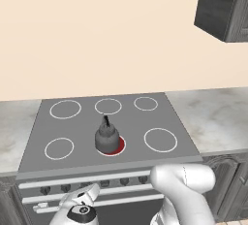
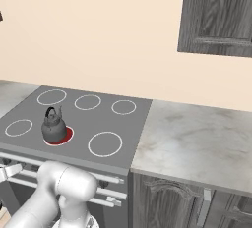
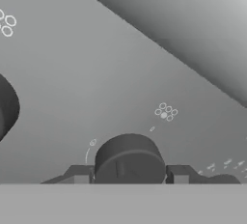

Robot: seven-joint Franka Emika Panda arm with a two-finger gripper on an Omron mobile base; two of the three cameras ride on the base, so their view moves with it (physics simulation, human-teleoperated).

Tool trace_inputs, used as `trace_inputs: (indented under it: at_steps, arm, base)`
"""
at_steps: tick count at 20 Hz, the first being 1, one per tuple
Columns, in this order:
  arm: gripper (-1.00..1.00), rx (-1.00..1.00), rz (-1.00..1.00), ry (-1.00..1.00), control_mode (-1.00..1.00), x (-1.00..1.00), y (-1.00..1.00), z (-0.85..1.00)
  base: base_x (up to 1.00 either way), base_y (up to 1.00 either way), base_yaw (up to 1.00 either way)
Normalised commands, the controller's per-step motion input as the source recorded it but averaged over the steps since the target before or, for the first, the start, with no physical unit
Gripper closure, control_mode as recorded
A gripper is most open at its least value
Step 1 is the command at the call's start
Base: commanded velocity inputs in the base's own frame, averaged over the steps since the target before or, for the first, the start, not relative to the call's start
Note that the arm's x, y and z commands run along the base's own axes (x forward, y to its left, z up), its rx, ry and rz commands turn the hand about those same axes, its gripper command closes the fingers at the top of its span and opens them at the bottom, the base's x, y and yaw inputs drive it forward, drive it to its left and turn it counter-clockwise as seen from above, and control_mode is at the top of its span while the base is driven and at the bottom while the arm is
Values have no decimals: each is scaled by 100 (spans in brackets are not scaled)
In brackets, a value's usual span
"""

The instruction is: The kettle is done boiling. Turn off the stove, then wait for 300 timesteps before moving the kettle to the dining table.

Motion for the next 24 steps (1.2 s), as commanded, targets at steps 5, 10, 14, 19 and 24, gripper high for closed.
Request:
trace_inputs:
  at_steps: [5, 10, 14, 19, 24]
  arm:
    - [100, 37, -1, -3, -100, -8, -9, -10]
    - [100, 33, -4, -4, -100, -11, -2, -6]
    - [100, 32, -3, -6, -100, -18, -6, -1]
    - [100, 42, 0, -2, -100, -11, -31, -2]
    - [100, 48, 0, 3, -100, 0, -39, 0]
  base:
    - [0, 0, 0]
    - [0, 0, 0]
    - [0, 0, 0]
    - [0, 0, 0]
    - [0, 0, 0]
